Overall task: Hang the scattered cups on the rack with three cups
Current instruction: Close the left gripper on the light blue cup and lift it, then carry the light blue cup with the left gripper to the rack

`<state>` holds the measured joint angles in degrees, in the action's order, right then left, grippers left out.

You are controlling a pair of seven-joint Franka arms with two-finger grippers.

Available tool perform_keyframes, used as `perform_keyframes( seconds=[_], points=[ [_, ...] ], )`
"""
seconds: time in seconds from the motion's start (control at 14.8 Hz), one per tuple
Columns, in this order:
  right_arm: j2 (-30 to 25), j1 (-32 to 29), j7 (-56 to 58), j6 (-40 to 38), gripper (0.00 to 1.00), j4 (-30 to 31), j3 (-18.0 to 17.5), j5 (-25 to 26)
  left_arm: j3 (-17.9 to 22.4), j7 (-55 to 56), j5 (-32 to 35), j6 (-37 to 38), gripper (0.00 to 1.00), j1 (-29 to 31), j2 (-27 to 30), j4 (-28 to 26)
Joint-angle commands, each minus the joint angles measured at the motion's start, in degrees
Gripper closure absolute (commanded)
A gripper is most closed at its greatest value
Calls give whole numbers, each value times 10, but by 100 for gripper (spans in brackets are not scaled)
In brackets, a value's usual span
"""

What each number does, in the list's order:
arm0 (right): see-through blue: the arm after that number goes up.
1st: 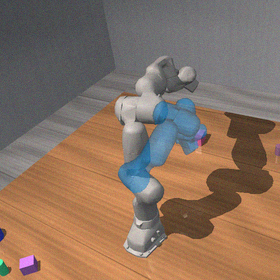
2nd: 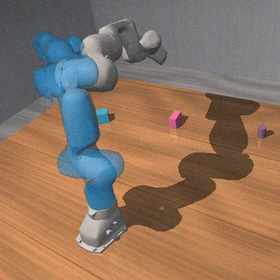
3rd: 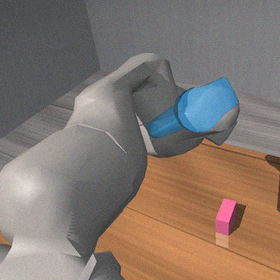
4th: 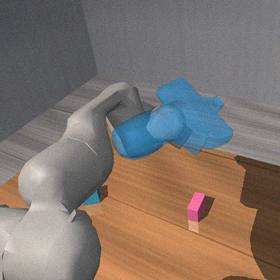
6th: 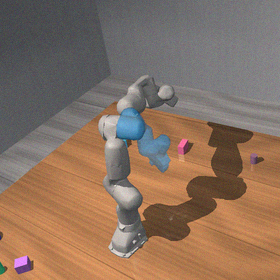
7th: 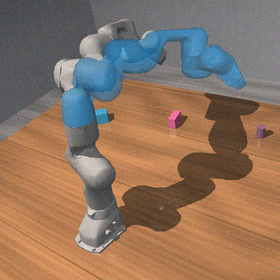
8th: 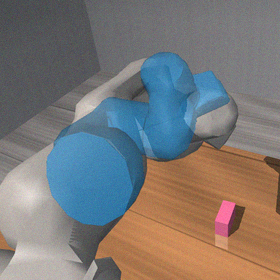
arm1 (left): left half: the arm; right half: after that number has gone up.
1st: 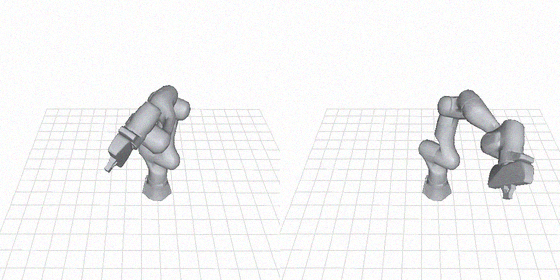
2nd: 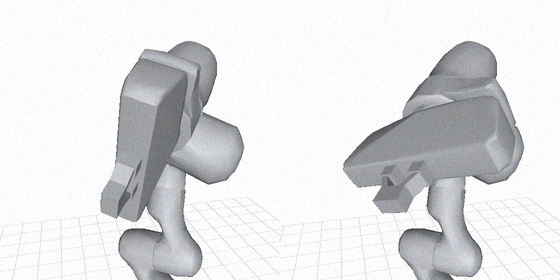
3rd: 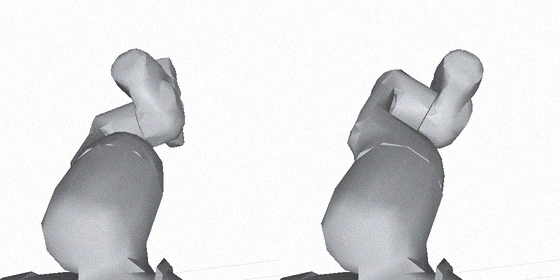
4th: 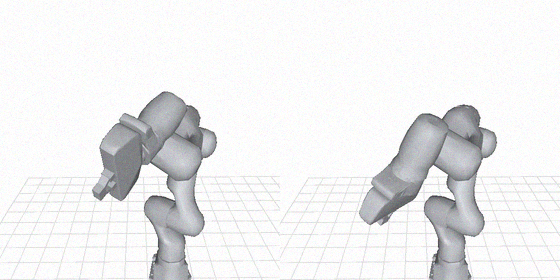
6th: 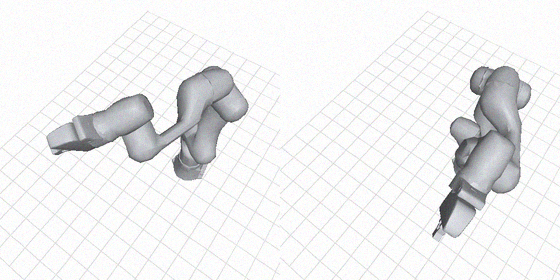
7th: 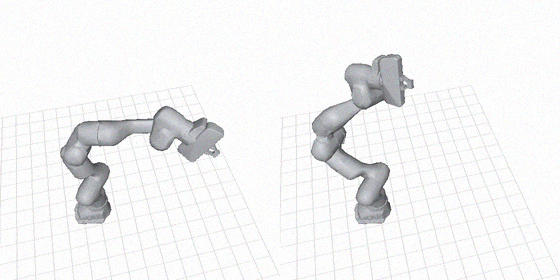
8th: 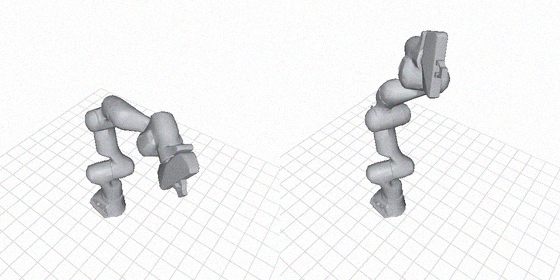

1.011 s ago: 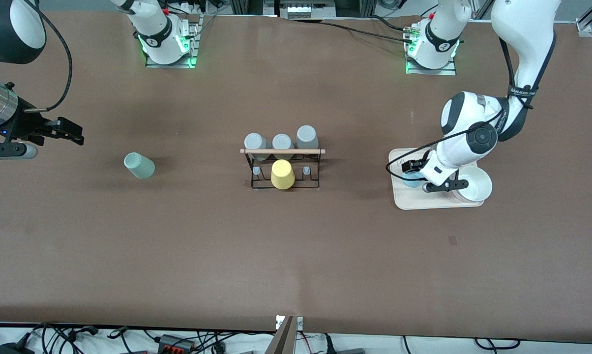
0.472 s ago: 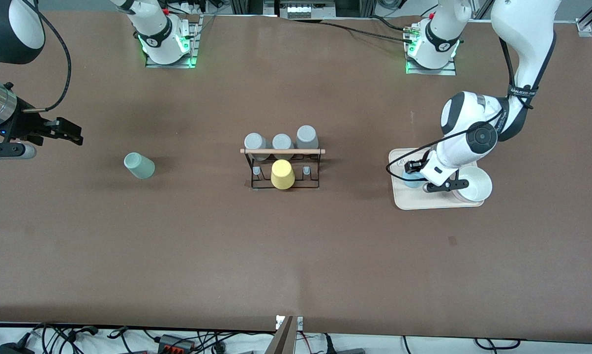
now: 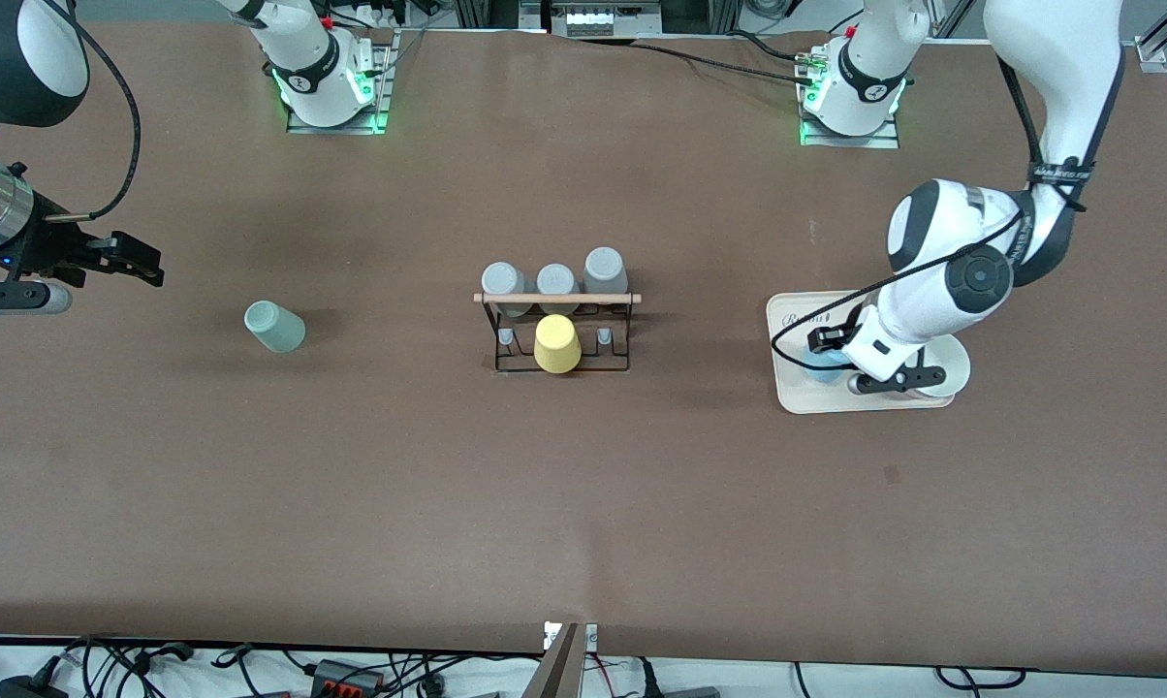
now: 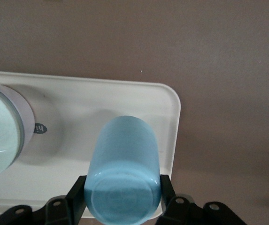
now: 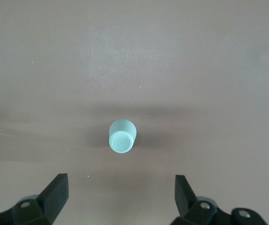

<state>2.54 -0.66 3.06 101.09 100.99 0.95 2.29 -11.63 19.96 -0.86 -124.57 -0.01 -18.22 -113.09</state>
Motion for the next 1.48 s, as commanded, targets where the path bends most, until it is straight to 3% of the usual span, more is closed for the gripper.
perform_keyframes(
  seconds=[0.0,0.4,0.81,1.01,1.21,1.42],
  points=[
    [-3,-3,-8,5,0,3,-2,8,-5,35,13,66,58,-1,0,75],
    [-3,-3,-8,5,0,3,-2,8,-4,182,4,161,59,-83,-17,205],
    [-3,-3,-9,5,0,6,-2,7,-4,319,-28,168,59,-169,-60,296],
    [-2,-3,-11,4,0,5,-2,8,-3,370,-27,166,59,-217,-106,335],
    [-1,-4,-12,5,0,5,-2,8,-2,423,-24,168,59,-258,-174,410],
    [-1,-4,-12,5,0,5,-2,7,-1,440,-22,168,59,-280,-183,422]
  ],
)
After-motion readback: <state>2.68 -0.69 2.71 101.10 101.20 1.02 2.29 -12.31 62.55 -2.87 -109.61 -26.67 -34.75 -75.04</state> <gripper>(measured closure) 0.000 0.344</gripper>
